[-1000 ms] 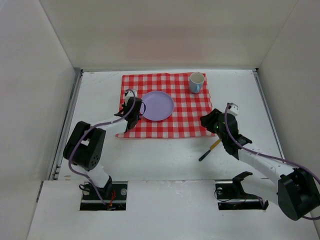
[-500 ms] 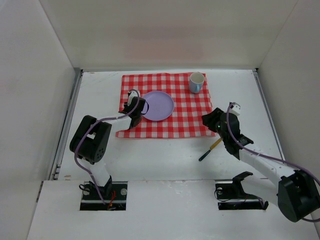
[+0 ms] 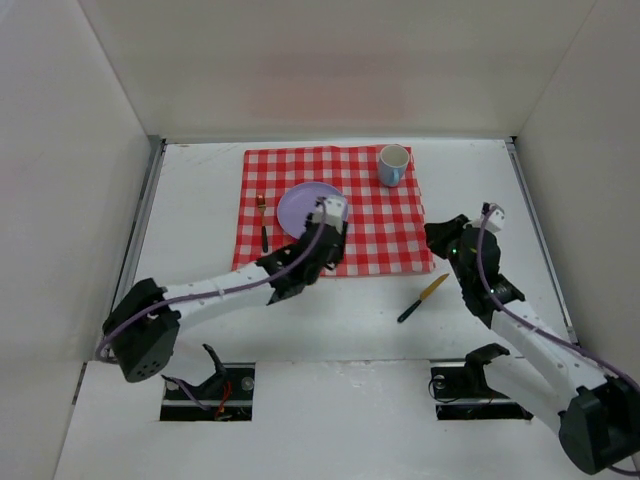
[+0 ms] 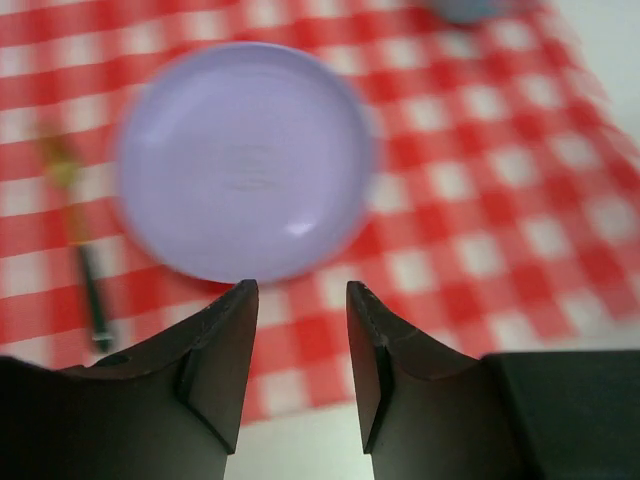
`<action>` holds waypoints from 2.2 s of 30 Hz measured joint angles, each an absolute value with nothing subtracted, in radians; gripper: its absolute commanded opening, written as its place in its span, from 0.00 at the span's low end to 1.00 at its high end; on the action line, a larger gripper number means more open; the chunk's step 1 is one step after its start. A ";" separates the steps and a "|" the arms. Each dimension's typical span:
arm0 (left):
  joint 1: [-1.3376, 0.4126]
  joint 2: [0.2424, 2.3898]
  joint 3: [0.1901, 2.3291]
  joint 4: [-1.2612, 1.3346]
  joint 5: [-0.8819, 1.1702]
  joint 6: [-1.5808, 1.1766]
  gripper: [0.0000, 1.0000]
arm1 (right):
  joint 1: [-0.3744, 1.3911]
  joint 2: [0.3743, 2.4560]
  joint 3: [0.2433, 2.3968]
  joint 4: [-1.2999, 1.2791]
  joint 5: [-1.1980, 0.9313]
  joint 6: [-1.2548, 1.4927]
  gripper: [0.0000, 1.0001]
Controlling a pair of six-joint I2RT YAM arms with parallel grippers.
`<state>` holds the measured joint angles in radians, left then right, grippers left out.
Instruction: Set the dinner table for one person
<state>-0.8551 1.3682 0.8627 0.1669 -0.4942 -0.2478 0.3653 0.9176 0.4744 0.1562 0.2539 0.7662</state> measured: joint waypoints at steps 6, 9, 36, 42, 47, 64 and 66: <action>-1.185 1.633 0.969 0.213 -0.392 -0.247 0.40 | 0.315 0.740 0.476 0.088 0.289 0.768 0.33; -1.271 1.781 1.047 0.223 -0.339 -0.233 0.41 | 0.278 0.670 0.480 0.025 0.310 0.768 0.45; -1.335 2.036 1.211 0.273 -0.284 -0.191 0.08 | 0.220 0.624 0.494 -0.075 0.328 0.794 0.46; -1.354 1.957 1.112 0.278 -0.297 -0.214 0.06 | 0.181 0.630 0.495 -0.074 0.321 0.796 0.46; -1.367 1.760 1.002 0.257 -0.350 -0.248 0.06 | 0.141 0.661 0.495 -0.067 0.296 0.810 0.47; -0.937 1.843 1.083 0.353 -0.473 -0.569 0.05 | 0.171 0.818 0.495 -0.014 0.227 0.803 0.50; -0.920 1.900 1.140 0.344 -0.482 -0.591 0.05 | 0.199 0.848 0.495 0.000 0.222 0.794 0.50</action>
